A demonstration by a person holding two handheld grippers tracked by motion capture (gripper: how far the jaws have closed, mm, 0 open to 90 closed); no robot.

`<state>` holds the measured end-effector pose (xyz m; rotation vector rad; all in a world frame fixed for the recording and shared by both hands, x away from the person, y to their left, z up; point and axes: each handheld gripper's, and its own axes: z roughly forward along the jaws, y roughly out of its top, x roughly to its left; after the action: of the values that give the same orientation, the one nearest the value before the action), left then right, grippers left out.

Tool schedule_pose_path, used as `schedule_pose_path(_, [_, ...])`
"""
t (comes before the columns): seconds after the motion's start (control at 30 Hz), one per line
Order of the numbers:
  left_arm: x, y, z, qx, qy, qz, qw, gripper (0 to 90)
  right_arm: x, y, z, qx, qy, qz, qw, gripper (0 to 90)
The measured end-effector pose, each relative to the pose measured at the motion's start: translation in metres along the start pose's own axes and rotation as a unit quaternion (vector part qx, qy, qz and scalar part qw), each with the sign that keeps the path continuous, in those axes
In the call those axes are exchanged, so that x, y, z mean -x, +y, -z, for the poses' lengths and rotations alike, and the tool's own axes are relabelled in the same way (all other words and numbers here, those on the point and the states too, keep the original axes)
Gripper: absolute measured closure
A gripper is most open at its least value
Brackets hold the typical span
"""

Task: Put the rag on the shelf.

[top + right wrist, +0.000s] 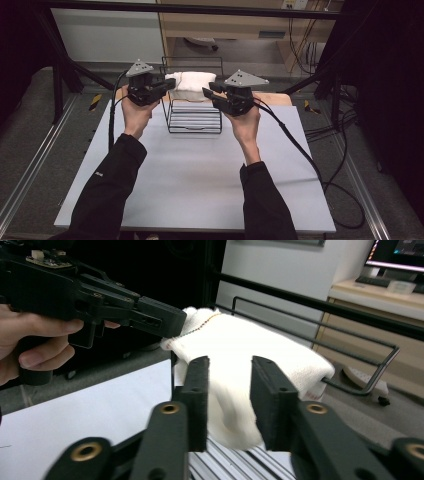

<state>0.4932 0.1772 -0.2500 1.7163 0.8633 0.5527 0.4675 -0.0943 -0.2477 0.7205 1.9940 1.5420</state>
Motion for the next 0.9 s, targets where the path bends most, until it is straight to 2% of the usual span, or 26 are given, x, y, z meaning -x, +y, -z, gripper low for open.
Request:
schedule_pose_path(0.07, [0.000, -0.003, -0.002, -0.005, -0.002, 0.000, 1.0000, 86.7, 0.001, -0.001, -0.002, -0.012, -0.004, -0.004, 0.9999, 79.4])
schedule_pose_path(0.17, [0.000, -0.006, -0.005, -0.008, -0.003, -0.001, 1.0000, 86.8, 0.002, -0.006, -0.009, -0.034, -0.015, -0.006, 0.9993, 84.8])
schedule_pose_path(0.33, [-0.002, -0.011, -0.009, -0.015, -0.003, -0.001, 0.9999, 86.8, 0.005, -0.013, -0.022, -0.058, -0.021, -0.014, 0.9980, 86.5])
schedule_pose_path(0.37, [-0.002, -0.012, -0.010, -0.016, -0.002, 0.000, 0.9999, 86.8, 0.007, -0.015, -0.025, -0.061, -0.024, -0.021, 0.9976, 86.5])
schedule_pose_path(0.67, [-0.003, -0.016, -0.017, -0.021, 0.003, -0.002, 0.9998, 86.9, 0.015, -0.025, -0.033, -0.067, -0.032, -0.035, 0.9966, 84.9])
schedule_pose_path(0.9, [-0.001, -0.015, -0.007, -0.017, -0.001, -0.010, 0.9998, 83.1, 0.012, -0.020, -0.020, -0.050, -0.024, -0.026, 0.9981, 78.3])
